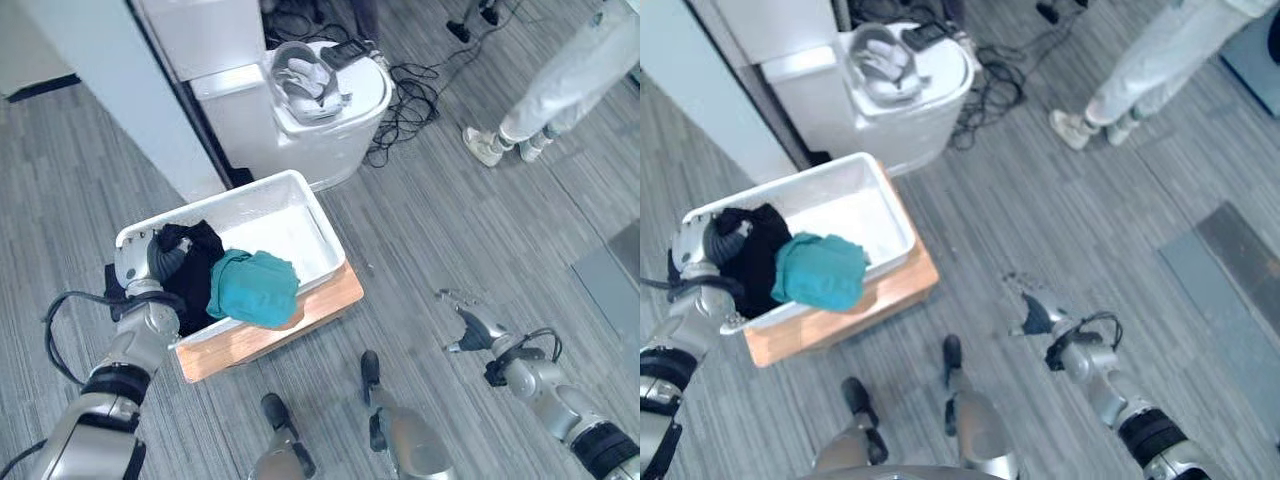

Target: Tidy up the quilt and then pick up the clothes from the bed and put them into the laundry hamper.

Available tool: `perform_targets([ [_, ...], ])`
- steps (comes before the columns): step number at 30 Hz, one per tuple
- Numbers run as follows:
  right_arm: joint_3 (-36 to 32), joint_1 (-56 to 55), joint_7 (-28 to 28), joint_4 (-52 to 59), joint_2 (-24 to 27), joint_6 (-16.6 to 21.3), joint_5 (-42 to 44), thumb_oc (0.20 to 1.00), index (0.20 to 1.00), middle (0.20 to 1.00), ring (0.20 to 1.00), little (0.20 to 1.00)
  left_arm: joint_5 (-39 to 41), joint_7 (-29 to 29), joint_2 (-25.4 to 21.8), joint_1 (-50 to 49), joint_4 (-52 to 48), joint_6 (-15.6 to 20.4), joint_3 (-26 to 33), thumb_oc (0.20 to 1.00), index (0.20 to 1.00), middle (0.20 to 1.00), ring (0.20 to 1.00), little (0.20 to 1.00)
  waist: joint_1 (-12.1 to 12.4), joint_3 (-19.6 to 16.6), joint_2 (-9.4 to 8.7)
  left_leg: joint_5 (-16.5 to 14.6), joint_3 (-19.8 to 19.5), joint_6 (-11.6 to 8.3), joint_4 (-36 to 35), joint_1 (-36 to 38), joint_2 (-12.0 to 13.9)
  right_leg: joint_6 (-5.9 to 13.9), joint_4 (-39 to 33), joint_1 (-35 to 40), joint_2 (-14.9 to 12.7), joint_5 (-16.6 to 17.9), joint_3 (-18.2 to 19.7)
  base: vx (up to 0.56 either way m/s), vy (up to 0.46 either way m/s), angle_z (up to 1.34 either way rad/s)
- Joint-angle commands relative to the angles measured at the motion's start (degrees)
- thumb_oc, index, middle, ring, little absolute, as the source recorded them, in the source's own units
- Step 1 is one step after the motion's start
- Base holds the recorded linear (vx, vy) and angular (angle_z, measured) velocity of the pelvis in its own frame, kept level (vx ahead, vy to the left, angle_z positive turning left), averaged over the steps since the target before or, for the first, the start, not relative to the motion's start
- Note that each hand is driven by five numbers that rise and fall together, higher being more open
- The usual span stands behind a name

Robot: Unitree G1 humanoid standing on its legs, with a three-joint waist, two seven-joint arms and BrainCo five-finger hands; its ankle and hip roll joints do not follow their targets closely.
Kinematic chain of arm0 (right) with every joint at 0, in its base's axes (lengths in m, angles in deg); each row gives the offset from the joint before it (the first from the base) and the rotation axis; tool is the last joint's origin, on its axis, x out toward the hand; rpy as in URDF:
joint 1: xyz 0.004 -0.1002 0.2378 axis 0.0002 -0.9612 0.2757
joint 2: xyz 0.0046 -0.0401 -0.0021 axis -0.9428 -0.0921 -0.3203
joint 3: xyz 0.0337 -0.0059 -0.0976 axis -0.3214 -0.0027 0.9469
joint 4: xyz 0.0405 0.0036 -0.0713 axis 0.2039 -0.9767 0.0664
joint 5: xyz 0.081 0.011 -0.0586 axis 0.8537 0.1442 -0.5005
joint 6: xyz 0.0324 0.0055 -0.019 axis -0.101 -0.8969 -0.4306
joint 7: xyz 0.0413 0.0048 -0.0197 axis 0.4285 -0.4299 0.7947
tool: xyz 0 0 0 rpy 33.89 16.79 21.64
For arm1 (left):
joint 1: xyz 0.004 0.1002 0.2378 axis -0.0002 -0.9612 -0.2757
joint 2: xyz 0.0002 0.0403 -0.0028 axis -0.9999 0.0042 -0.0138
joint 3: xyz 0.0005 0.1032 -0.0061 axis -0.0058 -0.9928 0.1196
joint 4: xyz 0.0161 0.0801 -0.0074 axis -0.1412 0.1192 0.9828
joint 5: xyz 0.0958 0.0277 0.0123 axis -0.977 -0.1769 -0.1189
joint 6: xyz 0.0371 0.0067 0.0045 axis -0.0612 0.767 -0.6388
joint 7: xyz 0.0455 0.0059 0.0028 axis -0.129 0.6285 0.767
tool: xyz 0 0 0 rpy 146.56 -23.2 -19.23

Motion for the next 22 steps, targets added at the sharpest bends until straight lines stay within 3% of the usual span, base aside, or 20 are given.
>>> perform_targets([
  [1, -1.5, 2.5, -1.3, 0.2, -0.3, 1.0, -1.5, 1.000, 1.000, 1.000, 1.000, 1.000, -0.5, -1.7, -2.3, 3.6, -5.2, 2.2, 1.7, 1.000, 1.000, 1.000, 1.000, 1.000, 2.6, 1.2, 1.22, -4.2, -1.7, -2.25, 0.1, 3.5, 2.3, 7.24, 0.1, 5.3, -5.3, -9.2, -2.8, 0.05, -0.007, -0.01],
  [6, -1.7, -0.7, -0.6, -5.2, -5.9, -0.4, 0.4, 1.000, 1.000, 1.000, 1.000, 1.000, 8.8, 0.9, 5.5, -7.8, -16.1, 6.3, 7.6, 1.000, 1.000, 1.000, 1.000, 1.000, 3.5, -0.1, 2.02, -4.7, -3.5, -2.21, 0.1, 6.8, 2.1, 6.48, 0.0, 10.3, -5.9, -10.6, -3.9, 0.03, -0.018, 0.14],
  [7, -2.7, -1.5, -0.6, -7.2, -7.8, -1.1, 1.8, 1.000, 1.000, 1.000, 1.000, 1.000, 10.6, 1.4, 6.8, -11.4, -19.1, 7.6, 9.7, 1.000, 1.000, 1.000, 1.000, 1.000, 4.6, -1.1, 2.37, -4.9, -4.5, -2.26, 0.1, 7.6, 1.9, 6.37, -0.1, 12.2, -6.0, -10.9, -4.7, 0.03, -0.009, 0.36],
  [11, -3.9, -1.8, -0.8, -12.0, -10.1, -2.2, 3.7, 1.000, 1.000, 1.000, 1.000, 1.000, 14.8, 1.7, 10.5, -17.5, -19.8, 8.5, 13.0, 1.000, 1.000, 1.000, 1.000, 1.000, 6.1, -2.6, 2.70, -4.9, -6.3, -2.26, 0.1, 8.2, 1.6, 6.21, -0.2, 14.4, -6.2, -11.3, -6.1, 0.04, 0.002, 0.43],
  [15, -6.7, -0.6, -2.6, -21.5, -14.1, -4.6, 6.9, 1.000, 1.000, 1.000, 1.000, 1.000, 23.5, 3.4, 17.1, -26.4, -11.5, 7.4, 16.2, 1.000, 1.000, 1.000, 1.000, 1.000, 9.3, -5.0, 2.96, -4.7, -9.7, -2.11, 0.1, 8.1, 1.2, 6.08, -0.2, 16.9, -6.5, -11.6, -9.5, 0.04, 0.018, 0.54],
  [16, -6.6, -0.6, -2.6, -21.5, -14.1, -4.6, 6.9, 1.000, 1.000, 1.000, 1.000, 1.000, 23.5, 3.4, 17.1, -26.3, -11.5, 7.4, 16.2, 1.000, 1.000, 1.000, 1.000, 1.000, 9.3, -5.1, 2.95, -4.5, -9.7, -2.08, 0.1, 7.8, 1.1, 6.04, -0.2, 16.8, -6.5, -11.4, -9.6, 0.03, 0.043, 0.48],
  [18, -8.7, 0.7, -2.8, -29.2, -16.8, -5.8, 10.4, 1.000, 1.000, 1.000, 1.000, 1.000, 22.3, 7.2, 20.7, -29.3, 3.6, 5.5, 13.1, 1.000, 1.000, 1.000, 1.000, 1.000, 10.8, -6.2, 2.84, -4.8, -11.3, -1.87, 0.1, 8.2, 0.7, 6.09, -0.2, 18.4, -6.8, -11.7, -11.2, 0.02, 0.081, 0.60],
  [22, -9.8, 1.5, -2.9, -36.1, -19.2, -6.4, 14.7, 1.000, 1.000, 1.000, 1.000, 1.000, 21.3, 8.5, 22.5, -28.9, 14.7, 4.6, 10.7, 1.000, 1.000, 1.000, 1.000, 1.000, 11.0, -6.9, 2.63, -4.9, -11.6, -1.77, 0.1, 8.3, 0.5, 6.15, -0.2, 18.4, -6.9, -11.5, -11.4, -0.01, 0.051, 0.22],
])
